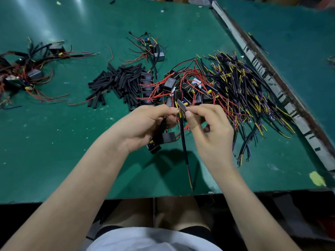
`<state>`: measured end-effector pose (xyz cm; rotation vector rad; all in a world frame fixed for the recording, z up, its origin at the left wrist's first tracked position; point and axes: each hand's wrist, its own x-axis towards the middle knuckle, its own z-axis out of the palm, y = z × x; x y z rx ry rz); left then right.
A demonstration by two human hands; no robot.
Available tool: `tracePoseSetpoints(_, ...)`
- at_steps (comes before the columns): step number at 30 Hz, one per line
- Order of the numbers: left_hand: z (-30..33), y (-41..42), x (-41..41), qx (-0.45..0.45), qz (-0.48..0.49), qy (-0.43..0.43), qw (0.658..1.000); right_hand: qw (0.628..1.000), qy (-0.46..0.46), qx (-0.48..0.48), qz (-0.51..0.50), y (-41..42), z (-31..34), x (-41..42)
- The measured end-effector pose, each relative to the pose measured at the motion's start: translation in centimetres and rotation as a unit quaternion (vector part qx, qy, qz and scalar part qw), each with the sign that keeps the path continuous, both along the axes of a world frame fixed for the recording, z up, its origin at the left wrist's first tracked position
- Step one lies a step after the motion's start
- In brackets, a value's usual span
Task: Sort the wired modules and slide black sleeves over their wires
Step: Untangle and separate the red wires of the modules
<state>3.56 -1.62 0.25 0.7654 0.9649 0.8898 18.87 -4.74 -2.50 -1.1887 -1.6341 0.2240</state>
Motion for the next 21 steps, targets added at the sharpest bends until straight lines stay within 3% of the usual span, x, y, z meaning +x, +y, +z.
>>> tracePoseSetpoints(7,0.0,0.0,0.2,0.008,-0.015,0.031,0.999,0.998,-0.009,0.054,-0.001,0.1,-0.2,-0.7)
tracePoseSetpoints(10,0.1,0.0,0.1,0.009,-0.018,0.037,0.999,0.996,-0.056,0.065,0.011,0.3,-0.3,-0.4)
tracePoseSetpoints(21,0.4,0.0,0.0,0.017,-0.047,0.098,0.994,0.993,-0.034,-0.01,0.113,1.1,0.5,0.7)
